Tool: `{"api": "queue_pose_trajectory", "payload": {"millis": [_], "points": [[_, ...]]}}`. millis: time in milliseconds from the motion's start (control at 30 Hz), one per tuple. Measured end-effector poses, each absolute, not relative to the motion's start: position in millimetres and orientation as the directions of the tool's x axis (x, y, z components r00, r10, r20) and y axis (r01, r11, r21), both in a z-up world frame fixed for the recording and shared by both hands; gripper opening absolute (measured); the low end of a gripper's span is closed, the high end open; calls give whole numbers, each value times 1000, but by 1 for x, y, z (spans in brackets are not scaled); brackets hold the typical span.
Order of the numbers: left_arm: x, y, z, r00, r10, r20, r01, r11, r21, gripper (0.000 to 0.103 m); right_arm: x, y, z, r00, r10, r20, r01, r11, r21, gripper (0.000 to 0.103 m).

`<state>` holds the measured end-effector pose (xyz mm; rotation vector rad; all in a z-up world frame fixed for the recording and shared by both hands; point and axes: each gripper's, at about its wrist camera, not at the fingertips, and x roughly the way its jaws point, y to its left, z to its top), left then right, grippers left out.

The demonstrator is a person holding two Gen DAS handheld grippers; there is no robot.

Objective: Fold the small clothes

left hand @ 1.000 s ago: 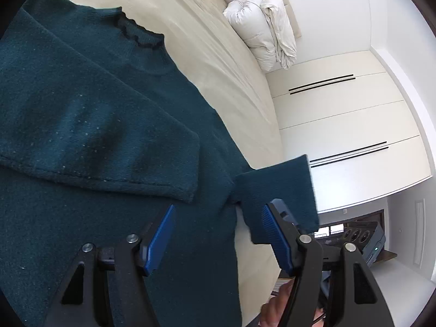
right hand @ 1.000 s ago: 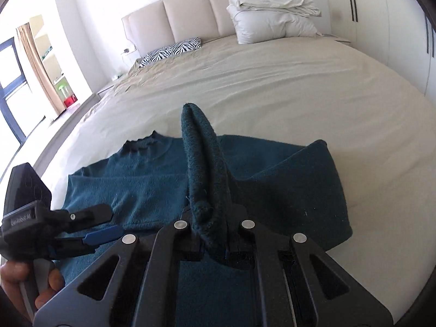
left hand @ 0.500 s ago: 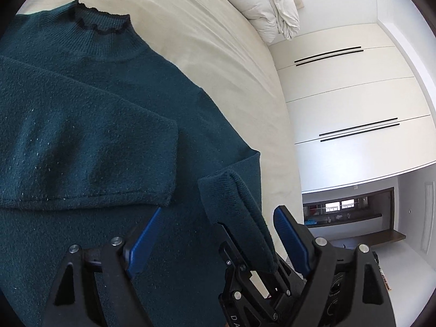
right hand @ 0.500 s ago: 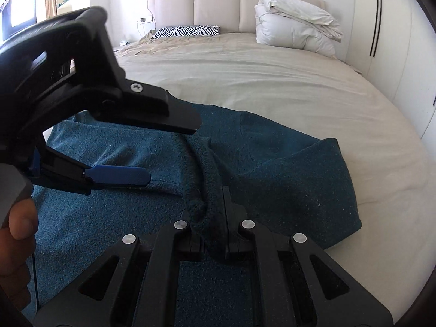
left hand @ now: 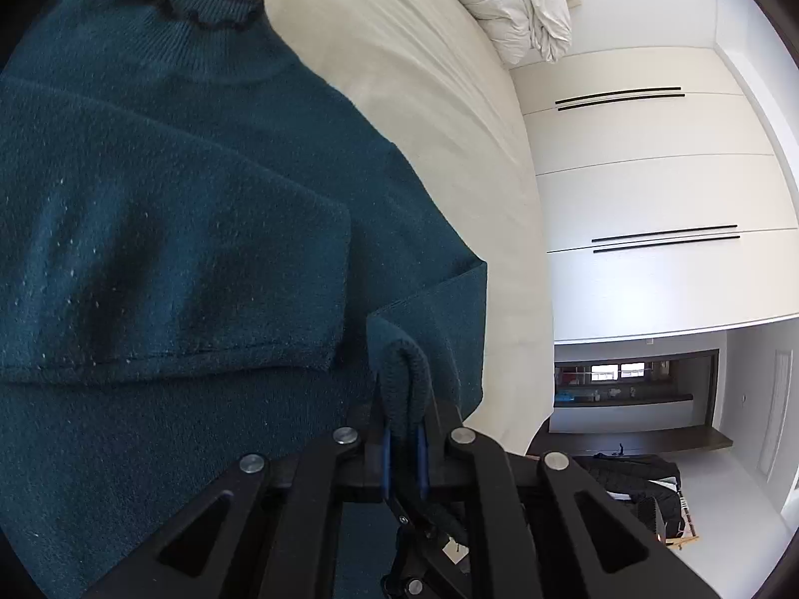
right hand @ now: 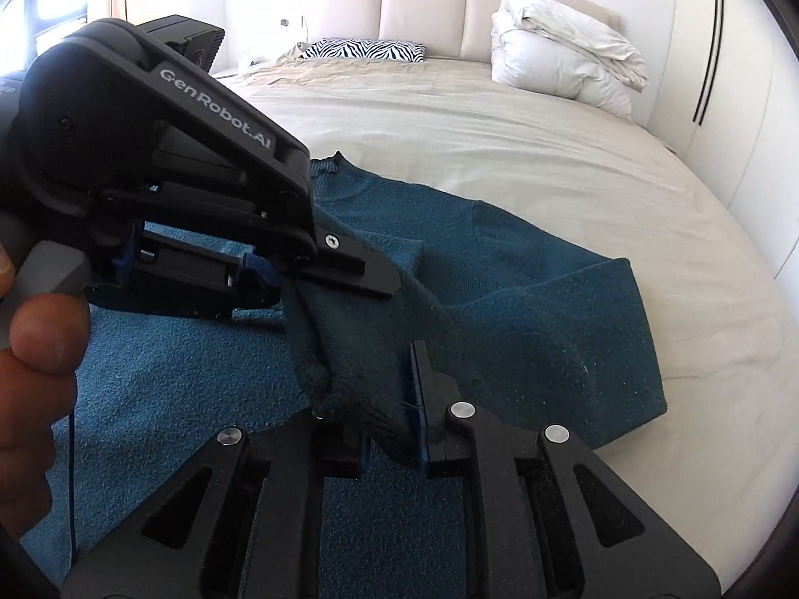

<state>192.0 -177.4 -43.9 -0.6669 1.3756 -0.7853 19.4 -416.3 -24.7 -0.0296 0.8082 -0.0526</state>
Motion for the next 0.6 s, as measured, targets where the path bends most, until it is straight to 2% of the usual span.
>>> {"api": "queue_pose_trajectory", "payload": {"millis": [133, 167, 200, 267, 433, 600], "points": [[200, -159, -19, 73, -778, -624, 165, 626, -762, 8, -6, -444, -17, 701, 58, -711, 47, 991, 128, 29], [199, -148, -10, 89, -771, -630, 183, 635, -751, 8, -12, -454, -17, 705, 84, -704, 60, 982, 177, 40], [201, -140, -2, 104, -768, -633, 199, 639, -743, 8, -18, -464, -17, 713, 105, -693, 78, 971, 226, 57], [206, -125, 15, 134, -756, -640, 231, 652, -722, 8, -29, -490, -21, 740, 148, -656, 119, 931, 345, 64], [223, -97, 54, 244, -679, -692, 324, 730, -602, 8, -36, -556, -49, 743, 266, -614, 249, 742, 623, 64], [244, -65, 51, 278, -632, -724, 303, 773, -558, 8, -42, -588, -74, 778, 388, -495, 276, 497, 823, 66]]}}
